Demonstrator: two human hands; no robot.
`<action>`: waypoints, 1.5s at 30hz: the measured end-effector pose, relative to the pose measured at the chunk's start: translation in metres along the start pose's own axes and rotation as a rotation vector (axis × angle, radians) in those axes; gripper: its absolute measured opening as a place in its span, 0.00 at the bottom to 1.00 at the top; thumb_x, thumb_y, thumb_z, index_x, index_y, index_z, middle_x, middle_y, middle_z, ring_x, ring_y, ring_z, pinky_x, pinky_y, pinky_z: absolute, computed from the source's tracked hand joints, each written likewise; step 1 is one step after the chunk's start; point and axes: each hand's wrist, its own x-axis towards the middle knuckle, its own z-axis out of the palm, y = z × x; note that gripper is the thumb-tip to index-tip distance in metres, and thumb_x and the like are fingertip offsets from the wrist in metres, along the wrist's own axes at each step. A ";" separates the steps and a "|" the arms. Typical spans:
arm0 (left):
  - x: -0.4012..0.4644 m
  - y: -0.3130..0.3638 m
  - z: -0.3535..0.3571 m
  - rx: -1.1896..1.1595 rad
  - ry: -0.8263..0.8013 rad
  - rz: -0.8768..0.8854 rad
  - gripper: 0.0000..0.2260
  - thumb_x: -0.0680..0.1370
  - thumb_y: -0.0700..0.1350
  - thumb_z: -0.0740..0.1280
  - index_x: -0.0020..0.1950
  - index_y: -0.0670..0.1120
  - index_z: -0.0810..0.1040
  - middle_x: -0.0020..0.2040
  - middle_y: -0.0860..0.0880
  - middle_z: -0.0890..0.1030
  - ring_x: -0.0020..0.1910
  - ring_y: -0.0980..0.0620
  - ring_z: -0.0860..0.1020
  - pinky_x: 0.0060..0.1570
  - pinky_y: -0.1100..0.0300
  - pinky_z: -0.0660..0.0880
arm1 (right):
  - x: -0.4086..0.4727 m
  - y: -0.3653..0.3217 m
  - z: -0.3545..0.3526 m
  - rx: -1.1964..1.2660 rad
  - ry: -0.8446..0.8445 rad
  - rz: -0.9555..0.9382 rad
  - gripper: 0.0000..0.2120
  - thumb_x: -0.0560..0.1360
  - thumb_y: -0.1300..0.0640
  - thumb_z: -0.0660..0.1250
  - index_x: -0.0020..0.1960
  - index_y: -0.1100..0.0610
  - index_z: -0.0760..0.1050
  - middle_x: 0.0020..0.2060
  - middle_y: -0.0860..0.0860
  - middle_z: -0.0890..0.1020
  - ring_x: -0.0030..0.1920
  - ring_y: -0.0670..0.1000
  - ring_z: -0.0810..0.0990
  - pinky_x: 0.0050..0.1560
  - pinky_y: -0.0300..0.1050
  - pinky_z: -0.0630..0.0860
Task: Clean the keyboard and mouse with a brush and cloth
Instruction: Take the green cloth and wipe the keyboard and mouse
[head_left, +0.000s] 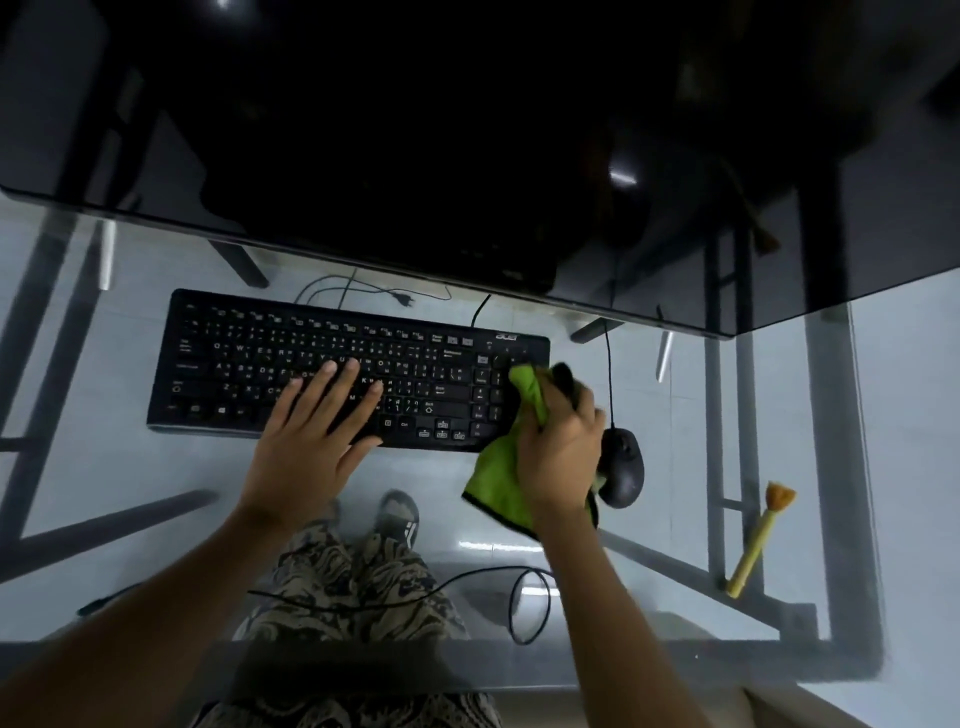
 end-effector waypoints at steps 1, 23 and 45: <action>0.000 0.000 0.000 -0.001 0.001 0.000 0.24 0.81 0.56 0.54 0.75 0.46 0.65 0.74 0.40 0.66 0.73 0.40 0.64 0.71 0.42 0.59 | -0.008 0.003 -0.002 0.012 -0.002 0.020 0.21 0.71 0.64 0.69 0.63 0.54 0.78 0.58 0.59 0.78 0.49 0.63 0.74 0.47 0.51 0.75; 0.003 0.005 -0.003 -0.011 0.003 -0.018 0.24 0.81 0.55 0.53 0.73 0.45 0.67 0.73 0.40 0.67 0.72 0.38 0.65 0.71 0.43 0.58 | 0.065 -0.006 0.008 0.043 0.028 0.018 0.18 0.74 0.62 0.67 0.63 0.54 0.78 0.59 0.57 0.76 0.52 0.60 0.72 0.42 0.43 0.69; 0.002 0.002 -0.001 -0.003 -0.021 -0.035 0.23 0.82 0.55 0.52 0.74 0.46 0.66 0.75 0.41 0.65 0.74 0.41 0.62 0.72 0.43 0.57 | -0.005 0.016 0.004 -0.130 -0.126 -0.765 0.27 0.63 0.65 0.70 0.60 0.46 0.78 0.58 0.56 0.80 0.48 0.58 0.73 0.44 0.48 0.76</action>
